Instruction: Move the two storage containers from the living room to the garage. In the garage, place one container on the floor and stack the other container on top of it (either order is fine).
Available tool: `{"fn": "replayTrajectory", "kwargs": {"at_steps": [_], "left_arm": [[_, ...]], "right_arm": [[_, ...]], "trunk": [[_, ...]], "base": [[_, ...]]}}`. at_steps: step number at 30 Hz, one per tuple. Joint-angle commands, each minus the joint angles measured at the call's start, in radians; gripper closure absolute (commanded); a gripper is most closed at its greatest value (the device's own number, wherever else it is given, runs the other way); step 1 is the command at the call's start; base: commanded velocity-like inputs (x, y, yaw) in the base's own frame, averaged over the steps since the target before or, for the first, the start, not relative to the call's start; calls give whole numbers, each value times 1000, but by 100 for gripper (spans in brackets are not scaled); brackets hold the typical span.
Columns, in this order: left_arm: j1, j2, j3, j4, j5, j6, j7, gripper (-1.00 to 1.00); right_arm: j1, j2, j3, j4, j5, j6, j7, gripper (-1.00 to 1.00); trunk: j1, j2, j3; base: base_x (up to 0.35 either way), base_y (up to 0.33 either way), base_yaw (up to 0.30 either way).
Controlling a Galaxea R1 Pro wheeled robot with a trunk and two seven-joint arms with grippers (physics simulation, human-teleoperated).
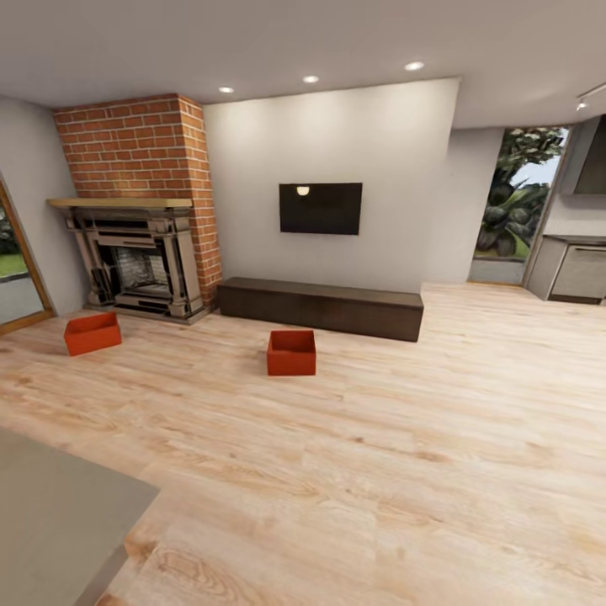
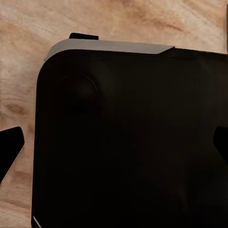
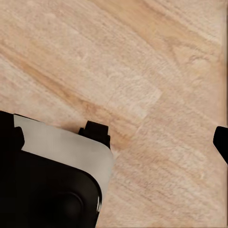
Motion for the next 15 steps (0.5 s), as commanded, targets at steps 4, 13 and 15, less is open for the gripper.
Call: {"fn": "replayTrajectory", "kwargs": {"at_steps": [4,13,15], "left_arm": [[0,0,3,0,8,-2,0,-100],[0,0,3,0,8,-2,0,-100],[0,0,3,0,8,-1,0,-100]], "right_arm": [[-1,-1,8,3,-1,-7,1,-100],[-1,-2,8,3,-1,-8,1,-100],[-1,-3,8,3,-1,-9,1,-100]], "trunk": [[1,0,-1],[1,0,-1],[1,0,-1]], "base": [[322,0,0],[322,0,0],[322,0,0]]}}
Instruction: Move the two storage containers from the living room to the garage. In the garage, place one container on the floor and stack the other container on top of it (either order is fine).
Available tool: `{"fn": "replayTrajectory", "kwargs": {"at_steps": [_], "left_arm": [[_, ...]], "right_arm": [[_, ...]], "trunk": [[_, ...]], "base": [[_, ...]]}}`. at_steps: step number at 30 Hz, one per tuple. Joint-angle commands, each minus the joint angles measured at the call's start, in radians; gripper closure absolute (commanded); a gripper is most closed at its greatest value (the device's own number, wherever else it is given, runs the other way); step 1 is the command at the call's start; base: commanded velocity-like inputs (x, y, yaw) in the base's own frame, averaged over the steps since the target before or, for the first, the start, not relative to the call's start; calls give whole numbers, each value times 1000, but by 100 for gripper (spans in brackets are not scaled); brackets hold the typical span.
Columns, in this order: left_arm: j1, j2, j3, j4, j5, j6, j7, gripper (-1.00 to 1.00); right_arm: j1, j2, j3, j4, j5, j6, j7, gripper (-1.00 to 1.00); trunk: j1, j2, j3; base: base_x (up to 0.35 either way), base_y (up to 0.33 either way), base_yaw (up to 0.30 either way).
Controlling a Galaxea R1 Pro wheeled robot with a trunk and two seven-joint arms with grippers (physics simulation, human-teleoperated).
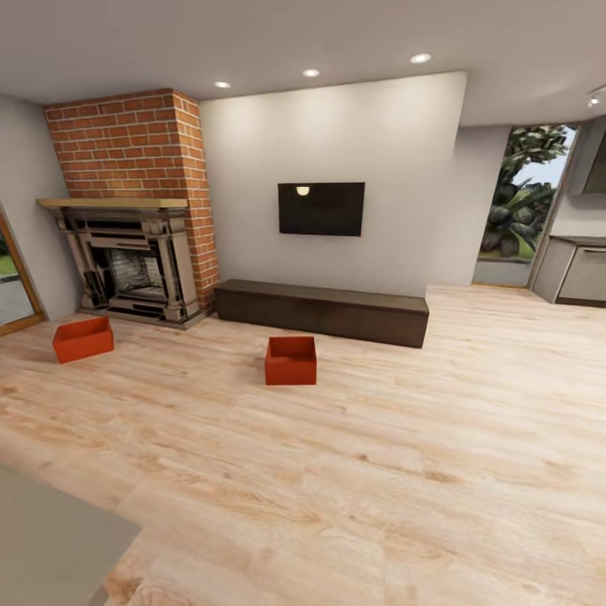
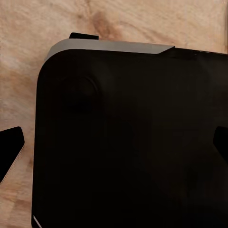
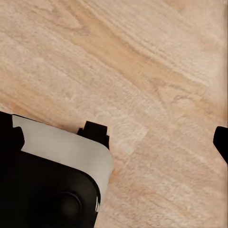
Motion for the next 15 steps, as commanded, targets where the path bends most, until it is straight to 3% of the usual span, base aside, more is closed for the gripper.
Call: {"fn": "replayTrajectory", "kwargs": {"at_steps": [1,15], "left_arm": [[0,0,3,0,8,-2,0,-100],[0,0,3,0,8,-1,0,-100]], "right_arm": [[-1,-1,8,3,-1,-6,1,-100],[-1,-1,8,3,-1,-5,2,-100]], "trunk": [[1,0,-1],[1,0,-1]], "base": [[322,0,0],[322,0,0]]}}
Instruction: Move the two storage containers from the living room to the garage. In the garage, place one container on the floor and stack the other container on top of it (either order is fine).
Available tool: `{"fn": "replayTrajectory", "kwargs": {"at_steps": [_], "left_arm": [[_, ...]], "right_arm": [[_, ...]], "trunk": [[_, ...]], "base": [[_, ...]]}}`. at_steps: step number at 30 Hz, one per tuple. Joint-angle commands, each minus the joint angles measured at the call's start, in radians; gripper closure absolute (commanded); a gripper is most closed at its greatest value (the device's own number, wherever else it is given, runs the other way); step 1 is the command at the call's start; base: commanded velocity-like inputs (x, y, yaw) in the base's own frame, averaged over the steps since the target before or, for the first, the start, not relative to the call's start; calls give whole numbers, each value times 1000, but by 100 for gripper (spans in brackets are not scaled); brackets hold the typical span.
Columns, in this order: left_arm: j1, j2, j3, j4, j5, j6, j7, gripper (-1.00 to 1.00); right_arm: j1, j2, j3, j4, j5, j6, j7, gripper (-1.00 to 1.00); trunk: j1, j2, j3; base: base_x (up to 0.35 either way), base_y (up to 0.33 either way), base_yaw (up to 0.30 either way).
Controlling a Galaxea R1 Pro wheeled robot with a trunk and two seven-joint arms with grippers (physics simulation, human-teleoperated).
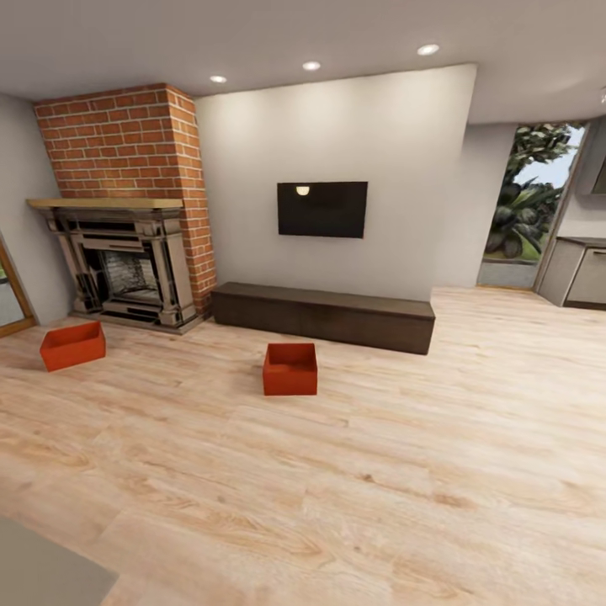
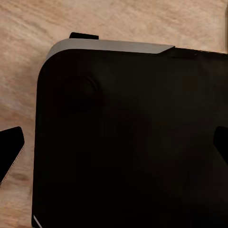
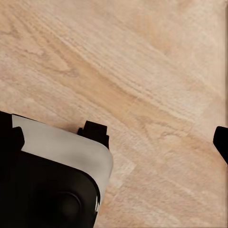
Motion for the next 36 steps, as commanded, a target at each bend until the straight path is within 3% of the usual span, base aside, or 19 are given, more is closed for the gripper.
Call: {"fn": "replayTrajectory", "kwargs": {"at_steps": [1,10,23,36], "left_arm": [[0,0,3,0,8,-2,0,-100],[0,0,3,0,8,-2,0,-100],[0,0,3,0,7,-4,0,-100],[0,0,3,0,7,-4,0,-100]], "right_arm": [[-1,0,8,3,-1,-6,2,-100],[-1,3,9,3,-1,0,1,-100],[-1,2,8,3,-1,-5,1,-100],[-1,1,8,3,-1,-5,1,-100]], "trunk": [[1,0,-1],[1,0,-1],[1,0,-1],[1,0,-1]], "base": [[322,0,0],[322,0,16],[322,0,229],[322,0,21]]}}
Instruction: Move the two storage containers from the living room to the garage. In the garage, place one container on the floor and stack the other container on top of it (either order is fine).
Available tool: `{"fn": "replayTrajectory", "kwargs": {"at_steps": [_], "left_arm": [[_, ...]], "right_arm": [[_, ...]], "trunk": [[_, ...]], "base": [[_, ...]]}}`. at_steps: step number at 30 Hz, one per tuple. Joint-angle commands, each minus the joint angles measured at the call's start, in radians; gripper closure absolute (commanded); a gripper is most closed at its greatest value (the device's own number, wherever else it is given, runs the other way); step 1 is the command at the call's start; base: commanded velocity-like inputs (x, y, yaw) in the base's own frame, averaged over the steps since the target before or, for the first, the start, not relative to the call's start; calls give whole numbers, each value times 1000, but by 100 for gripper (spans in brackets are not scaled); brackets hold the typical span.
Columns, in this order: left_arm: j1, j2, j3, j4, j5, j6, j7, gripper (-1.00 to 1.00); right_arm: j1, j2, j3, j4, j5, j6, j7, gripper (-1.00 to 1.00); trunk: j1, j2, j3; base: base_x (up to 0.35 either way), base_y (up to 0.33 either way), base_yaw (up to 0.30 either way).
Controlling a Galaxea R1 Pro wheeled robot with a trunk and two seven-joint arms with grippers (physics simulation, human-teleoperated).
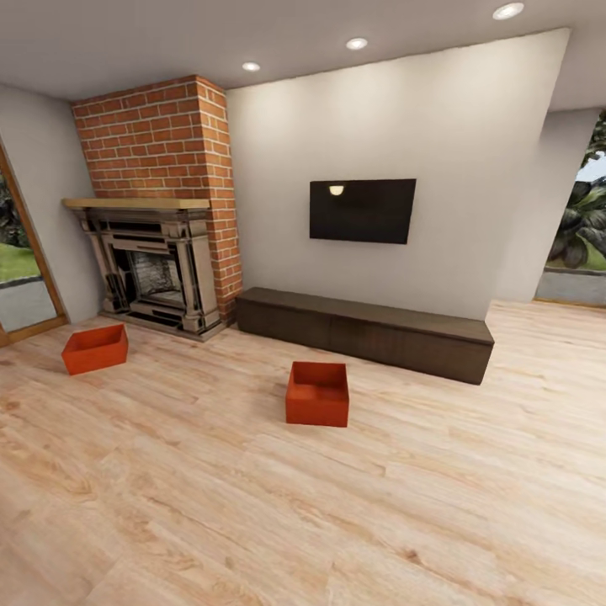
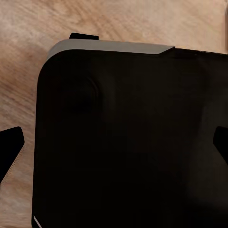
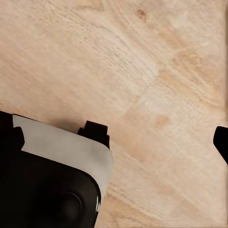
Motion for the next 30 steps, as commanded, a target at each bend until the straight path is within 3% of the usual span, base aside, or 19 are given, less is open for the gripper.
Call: {"fn": "replayTrajectory", "kwargs": {"at_steps": [1,8,17,30], "left_arm": [[0,0,3,0,8,-2,0,-100],[0,0,3,0,8,-2,0,-100],[0,0,3,0,8,-2,0,-100],[0,0,3,0,8,-2,0,-100]], "right_arm": [[-1,0,8,3,-1,-6,1,-100],[-1,0,8,3,-1,-8,1,-100],[-1,0,8,3,-1,-8,1,-100],[-1,-1,9,3,-1,-6,2,-100]], "trunk": [[1,0,-1],[1,0,-1],[1,0,-1],[1,0,-1]], "base": [[322,0,1],[322,0,-14],[322,0,-169],[322,0,-9]]}}
